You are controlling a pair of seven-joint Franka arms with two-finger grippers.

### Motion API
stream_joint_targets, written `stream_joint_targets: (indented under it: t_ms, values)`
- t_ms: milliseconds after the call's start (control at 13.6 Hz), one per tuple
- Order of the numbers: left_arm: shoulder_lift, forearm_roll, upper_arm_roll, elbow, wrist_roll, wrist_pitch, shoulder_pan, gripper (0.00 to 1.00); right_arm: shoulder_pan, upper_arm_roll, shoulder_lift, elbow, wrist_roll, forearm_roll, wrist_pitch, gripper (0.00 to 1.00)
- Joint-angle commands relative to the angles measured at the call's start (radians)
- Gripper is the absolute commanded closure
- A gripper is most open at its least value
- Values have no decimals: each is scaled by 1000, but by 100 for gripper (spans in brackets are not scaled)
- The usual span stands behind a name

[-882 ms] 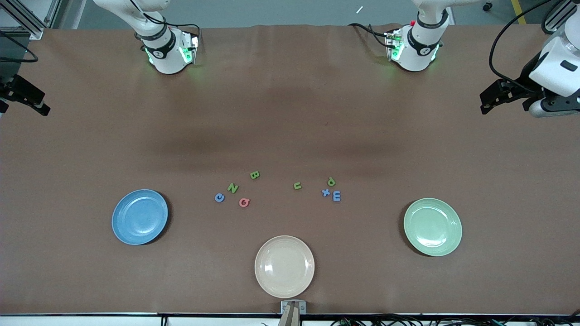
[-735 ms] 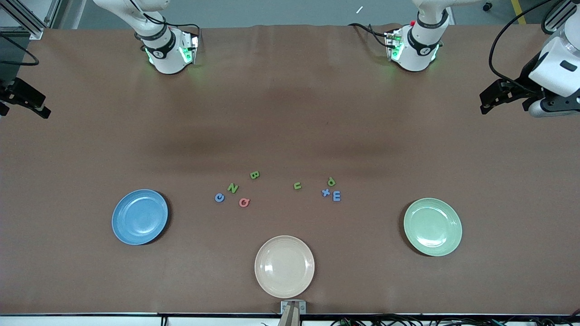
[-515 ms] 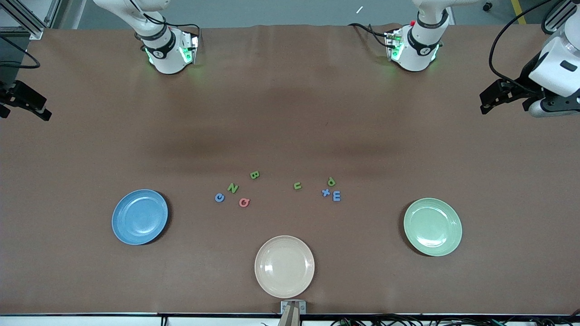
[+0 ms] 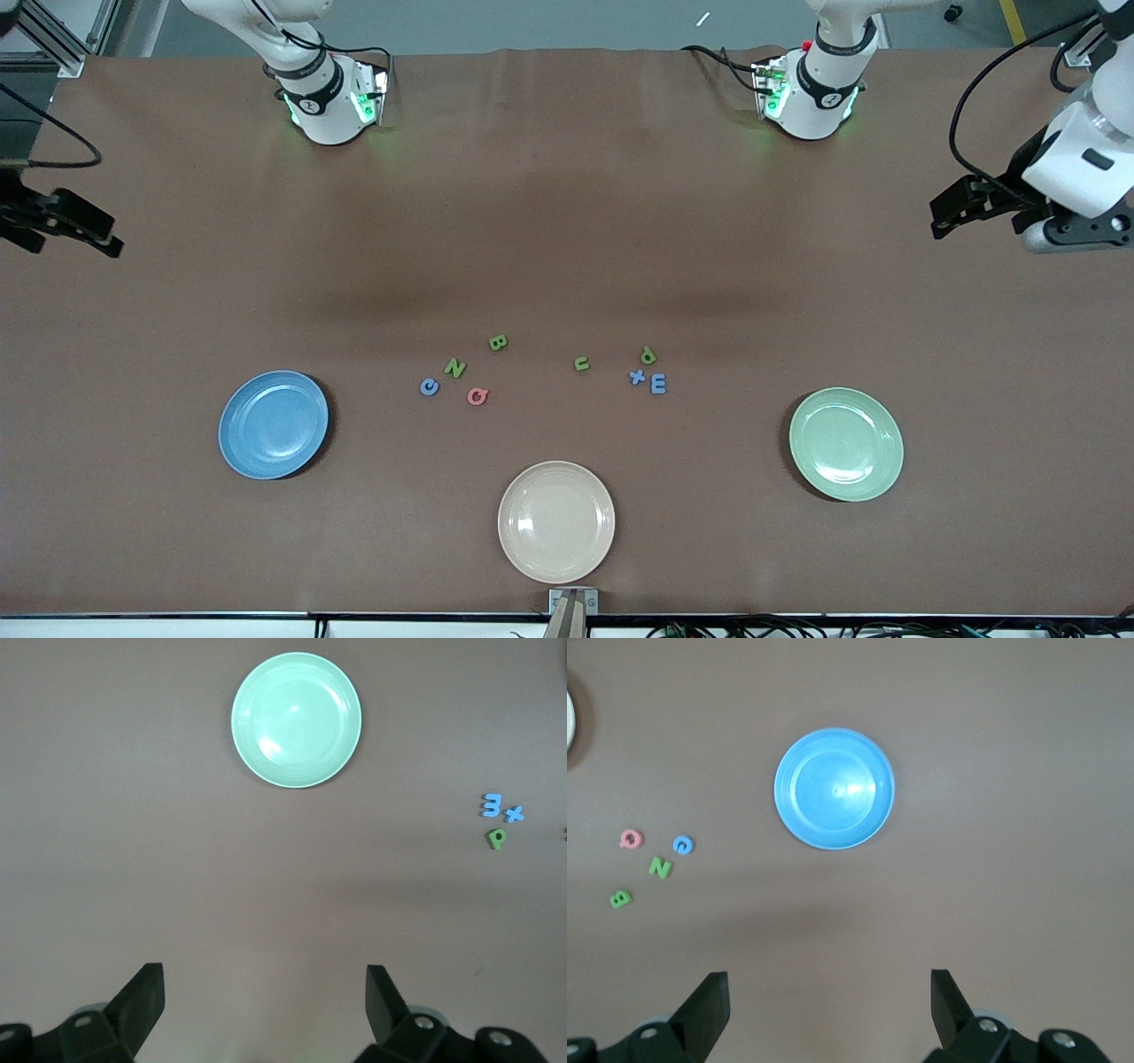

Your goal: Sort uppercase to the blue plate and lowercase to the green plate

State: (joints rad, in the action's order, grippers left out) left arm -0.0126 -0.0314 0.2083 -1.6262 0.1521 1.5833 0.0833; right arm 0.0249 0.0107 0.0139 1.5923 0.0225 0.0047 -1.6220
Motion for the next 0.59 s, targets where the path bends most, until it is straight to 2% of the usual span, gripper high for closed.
stream_joint_targets:
  t_ms: [0, 294, 515]
  values:
    - [84, 11, 0, 28, -5, 52, -42, 0, -63, 2, 116, -11, 27, 1, -68, 0]
    - [215, -8, -1, 23, 12, 208, -128, 0, -150, 2, 282, -14, 215, 0, -228, 0]
    - [319, -15, -3, 25, 209, 292, -226, 0, -215, 2, 382, -14, 365, 1, -330, 0]
